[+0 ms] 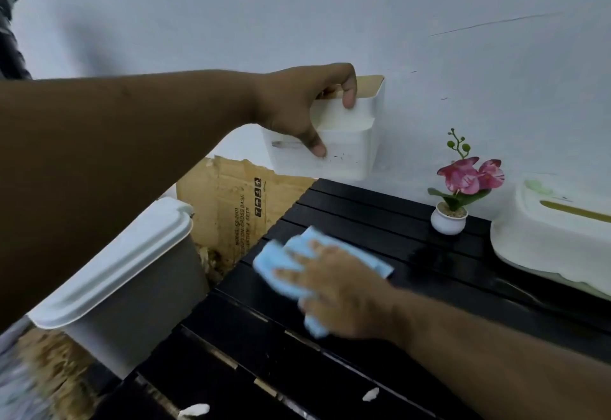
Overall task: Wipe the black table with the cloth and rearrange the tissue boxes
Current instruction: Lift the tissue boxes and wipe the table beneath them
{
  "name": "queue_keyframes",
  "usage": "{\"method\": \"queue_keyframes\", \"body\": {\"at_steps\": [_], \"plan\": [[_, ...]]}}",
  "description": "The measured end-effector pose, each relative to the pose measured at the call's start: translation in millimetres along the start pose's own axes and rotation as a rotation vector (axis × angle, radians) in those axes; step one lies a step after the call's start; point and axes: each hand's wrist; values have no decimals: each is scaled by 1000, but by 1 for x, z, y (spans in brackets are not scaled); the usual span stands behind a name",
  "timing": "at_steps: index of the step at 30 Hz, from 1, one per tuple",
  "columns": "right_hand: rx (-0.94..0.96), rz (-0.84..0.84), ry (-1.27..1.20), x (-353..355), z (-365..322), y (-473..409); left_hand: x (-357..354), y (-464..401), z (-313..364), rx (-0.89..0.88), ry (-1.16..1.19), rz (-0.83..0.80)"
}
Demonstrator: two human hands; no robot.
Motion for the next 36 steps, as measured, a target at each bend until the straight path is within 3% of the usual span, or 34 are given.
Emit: {"method": "queue_keyframes", "body": {"at_steps": [3, 6, 9, 15, 18, 21, 24, 26, 28, 33, 36], "plan": [[84, -15, -304, 11, -35, 23, -2, 2, 2, 4, 5, -23], [120, 17, -264, 12, -17, 18, 1, 8, 4, 0, -28, -39], [128, 81, -67, 6, 23, -7, 7, 14, 6, -12, -43, -45], [-481, -71, -70, -35, 121, -54, 14, 20, 1, -25, -55, -65], [-535, -90, -64, -67, 149, -88, 15, 20, -4, -33, -55, -80], [-452, -189, -70, -58, 121, -100, 13, 20, -3, -35, -46, -84], [-249, -105, -88, -16, 70, -91, 12, 17, 0, -41, -34, -92], [24, 33, -82, -3, 24, -71, 13, 15, 5, -41, -41, -92], [211, 14, -96, 0, -12, -43, 15, 12, 8, -39, -54, -98], [290, 28, -290, 9, -29, -15, 21, 7, 13, -18, -54, -80], [247, 14, -195, 9, -1, -31, 21, 4, 12, -19, -64, -71]]}}
Point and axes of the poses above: each hand's wrist, its own y-axis away from the middle knuckle, its own x-axis out of the back of the hand, z = x × y, and after that the axes turned 14 degrees about y, right-handed
